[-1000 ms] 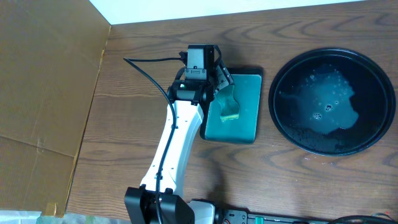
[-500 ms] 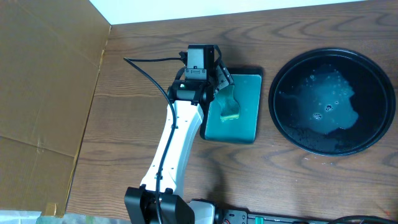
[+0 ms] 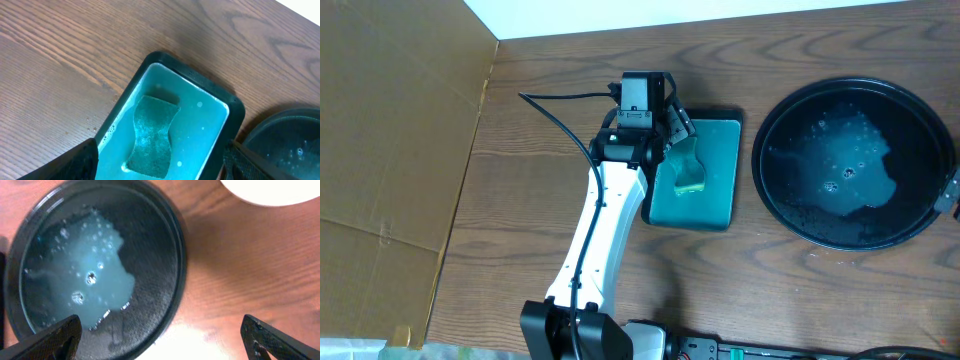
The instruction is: Clean dirty plates on tray and stack at the side
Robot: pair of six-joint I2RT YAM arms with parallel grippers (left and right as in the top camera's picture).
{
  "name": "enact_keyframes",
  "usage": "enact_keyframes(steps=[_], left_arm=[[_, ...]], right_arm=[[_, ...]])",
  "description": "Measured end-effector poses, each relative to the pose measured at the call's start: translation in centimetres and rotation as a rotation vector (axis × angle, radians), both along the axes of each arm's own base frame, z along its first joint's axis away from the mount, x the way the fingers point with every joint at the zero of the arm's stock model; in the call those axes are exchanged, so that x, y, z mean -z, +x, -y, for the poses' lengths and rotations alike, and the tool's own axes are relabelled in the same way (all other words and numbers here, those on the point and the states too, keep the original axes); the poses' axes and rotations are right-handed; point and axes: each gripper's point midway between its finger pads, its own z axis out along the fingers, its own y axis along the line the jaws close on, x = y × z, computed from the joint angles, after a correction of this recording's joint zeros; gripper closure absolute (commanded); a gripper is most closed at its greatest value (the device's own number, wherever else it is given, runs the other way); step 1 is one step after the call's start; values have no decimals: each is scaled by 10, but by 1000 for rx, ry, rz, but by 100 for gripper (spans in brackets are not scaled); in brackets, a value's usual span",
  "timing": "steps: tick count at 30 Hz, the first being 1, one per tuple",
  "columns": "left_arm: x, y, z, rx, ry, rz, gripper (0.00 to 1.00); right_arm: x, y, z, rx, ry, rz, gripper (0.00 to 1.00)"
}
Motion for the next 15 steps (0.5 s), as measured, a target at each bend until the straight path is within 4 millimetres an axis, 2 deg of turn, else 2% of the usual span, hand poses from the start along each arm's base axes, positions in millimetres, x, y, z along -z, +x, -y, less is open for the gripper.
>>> enact_keyframes(steps=[10,15], left_arm=[[0,0,0,0,0,0,20],[0,0,0,0,0,0,20]], right_arm=[[3,0,0,-13,-12,12,1],[2,6,-3,-111,-67,159,1]])
